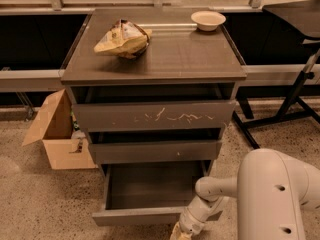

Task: Close bottom drawer

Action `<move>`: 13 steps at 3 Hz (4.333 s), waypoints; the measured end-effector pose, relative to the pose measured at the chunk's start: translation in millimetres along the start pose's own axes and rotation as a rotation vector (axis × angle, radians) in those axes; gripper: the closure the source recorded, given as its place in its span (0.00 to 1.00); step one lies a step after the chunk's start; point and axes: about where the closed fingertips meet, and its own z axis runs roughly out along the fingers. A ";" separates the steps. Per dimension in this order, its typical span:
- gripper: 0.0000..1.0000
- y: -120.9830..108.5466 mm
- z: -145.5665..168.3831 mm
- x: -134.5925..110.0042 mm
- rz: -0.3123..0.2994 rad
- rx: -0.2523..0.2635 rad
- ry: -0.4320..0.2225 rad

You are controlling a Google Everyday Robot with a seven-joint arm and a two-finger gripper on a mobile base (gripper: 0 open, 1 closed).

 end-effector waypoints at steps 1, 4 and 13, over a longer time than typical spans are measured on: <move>1.00 -0.1 0.0 0.1 0.000 0.000 0.000; 1.00 -54.9 -23.2 48.0 0.031 0.171 0.239; 0.03 -142.5 -53.0 114.7 -0.010 0.322 0.236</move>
Offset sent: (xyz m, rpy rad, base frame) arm 0.0118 -0.0083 -0.0095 -0.0680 -0.0569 -0.0006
